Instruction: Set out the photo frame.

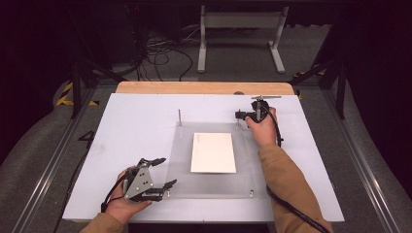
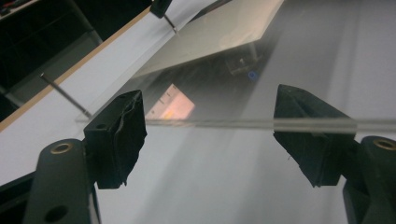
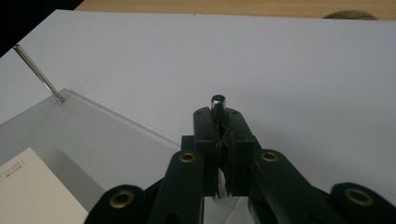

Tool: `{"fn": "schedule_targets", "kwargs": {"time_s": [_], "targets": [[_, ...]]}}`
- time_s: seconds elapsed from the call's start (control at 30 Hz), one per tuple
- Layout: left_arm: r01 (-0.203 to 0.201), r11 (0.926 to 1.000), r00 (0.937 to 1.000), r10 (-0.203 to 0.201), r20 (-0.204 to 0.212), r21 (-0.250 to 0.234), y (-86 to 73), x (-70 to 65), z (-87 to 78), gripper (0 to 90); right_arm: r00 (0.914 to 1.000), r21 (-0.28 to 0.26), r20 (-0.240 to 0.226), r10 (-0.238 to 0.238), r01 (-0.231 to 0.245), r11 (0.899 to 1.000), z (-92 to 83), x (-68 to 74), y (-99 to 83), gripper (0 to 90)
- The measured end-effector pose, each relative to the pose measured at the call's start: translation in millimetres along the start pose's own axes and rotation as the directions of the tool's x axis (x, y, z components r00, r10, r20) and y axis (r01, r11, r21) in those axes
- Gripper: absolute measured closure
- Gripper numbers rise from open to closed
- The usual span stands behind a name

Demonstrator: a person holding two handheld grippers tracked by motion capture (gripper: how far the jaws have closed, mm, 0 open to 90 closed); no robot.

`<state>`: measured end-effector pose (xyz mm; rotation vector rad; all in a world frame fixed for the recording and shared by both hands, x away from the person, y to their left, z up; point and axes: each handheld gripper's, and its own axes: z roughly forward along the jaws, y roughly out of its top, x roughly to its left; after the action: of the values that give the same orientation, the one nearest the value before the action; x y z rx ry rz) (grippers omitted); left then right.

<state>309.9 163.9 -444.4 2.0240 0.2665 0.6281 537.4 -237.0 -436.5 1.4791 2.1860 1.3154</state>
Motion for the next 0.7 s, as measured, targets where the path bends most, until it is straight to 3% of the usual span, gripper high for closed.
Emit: {"fn": "schedule_targets", "kwargs": {"time_s": [0.13,0.23,0.37,0.57,0.67,0.7], "targets": [[-0.005,0.9999,0.9999,0.005,0.015,-0.009,2.8,-1.2,4.4,27.7,1.0,0.0,0.005,0.005,-0.005,1.0,-0.1,0.7,-0.1,85.5],[0.002,0.9998,0.9998,-0.002,0.021,-0.021,2.1,-0.1,4.5,34.5,1.0,-0.001,0.004,0.008,-0.008,1.0,-0.2,0.6,-0.4,85.3],[-0.019,0.9993,0.9997,0.02,0.014,-0.033,3.2,-1.0,4.1,44.3,0.9999,-0.004,0.007,0.009,-0.009,1.0,-0.4,1.1,-0.8,85.2],[-0.043,0.9982,0.9987,0.044,0.024,-0.043,5.4,-1.9,4.6,47.5,0.9998,-0.014,-0.018,0.006,-0.007,1.0,-1.7,-0.7,-2.9,83.8],[-0.048,0.9978,0.9984,0.049,0.029,-0.046,5.3,-2.2,5.3,47.5,0.9998,-0.008,-0.02,0.002,-0.002,1.0,-2.5,-0.8,-4.1,79.2],[-0.032,0.9981,0.9988,0.034,0.035,-0.053,5.7,-1.6,5.4,47.6,0.9995,0.003,-0.005,-0.032,0.032,0.999,-3.0,-1.3,-7.3,66.3]]}}
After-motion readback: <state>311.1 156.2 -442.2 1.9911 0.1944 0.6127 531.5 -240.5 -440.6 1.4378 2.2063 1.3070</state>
